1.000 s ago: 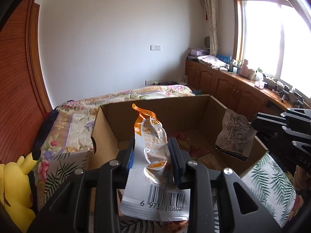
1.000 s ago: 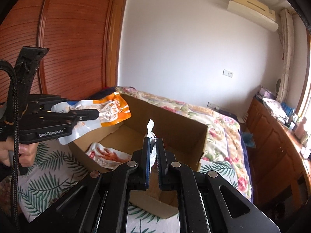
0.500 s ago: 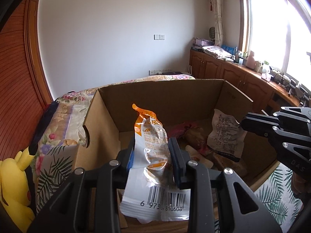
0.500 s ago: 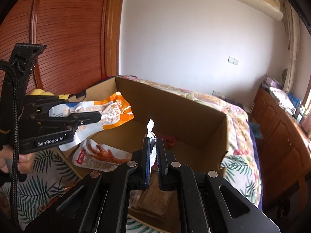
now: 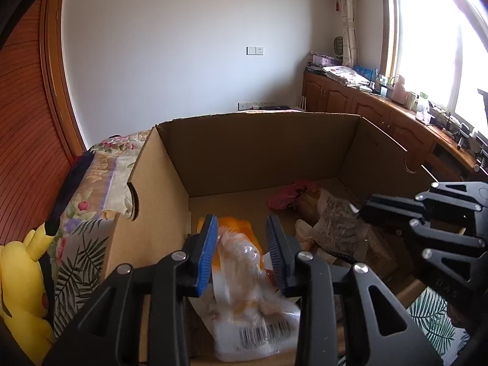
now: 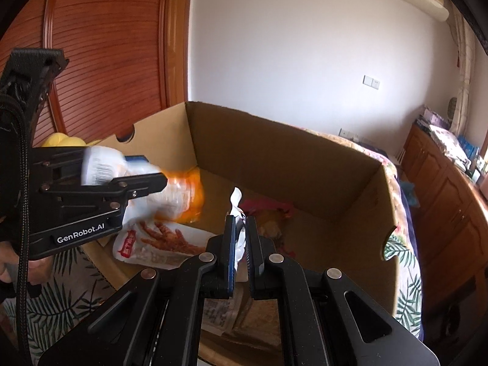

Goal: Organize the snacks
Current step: 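Open both tools to drop the packets into the box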

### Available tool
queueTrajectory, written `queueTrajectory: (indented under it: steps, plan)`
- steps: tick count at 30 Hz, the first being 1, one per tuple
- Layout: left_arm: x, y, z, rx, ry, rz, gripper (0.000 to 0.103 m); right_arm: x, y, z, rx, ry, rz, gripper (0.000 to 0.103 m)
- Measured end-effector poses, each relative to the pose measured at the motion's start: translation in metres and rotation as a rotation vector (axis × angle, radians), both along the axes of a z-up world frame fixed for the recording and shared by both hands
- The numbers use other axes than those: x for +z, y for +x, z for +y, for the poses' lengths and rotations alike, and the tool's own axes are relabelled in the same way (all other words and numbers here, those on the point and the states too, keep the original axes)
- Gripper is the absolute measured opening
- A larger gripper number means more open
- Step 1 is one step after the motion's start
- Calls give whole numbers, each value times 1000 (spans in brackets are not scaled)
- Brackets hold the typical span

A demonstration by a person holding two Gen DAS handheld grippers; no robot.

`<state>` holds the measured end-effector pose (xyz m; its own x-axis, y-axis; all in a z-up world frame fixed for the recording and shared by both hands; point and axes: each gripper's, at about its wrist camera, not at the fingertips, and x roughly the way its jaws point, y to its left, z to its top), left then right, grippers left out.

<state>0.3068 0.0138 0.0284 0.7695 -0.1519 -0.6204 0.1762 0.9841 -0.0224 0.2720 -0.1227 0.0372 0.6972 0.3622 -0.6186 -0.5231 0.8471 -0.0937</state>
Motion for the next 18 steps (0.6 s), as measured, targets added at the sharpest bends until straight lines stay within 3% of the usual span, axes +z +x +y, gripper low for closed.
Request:
queueTrajectory:
  steps: [11,14,18]
  plan:
    - [2,-8,5,1,10,-5,37,-3,0,-4,-10,55,47,5]
    - [5,-13,5,-1,14,-10,37,1,-9,-5,11,57,33,13]
    - [14,-24,4,-2,15,-23,37,12,-24,-6,27,69,22,14]
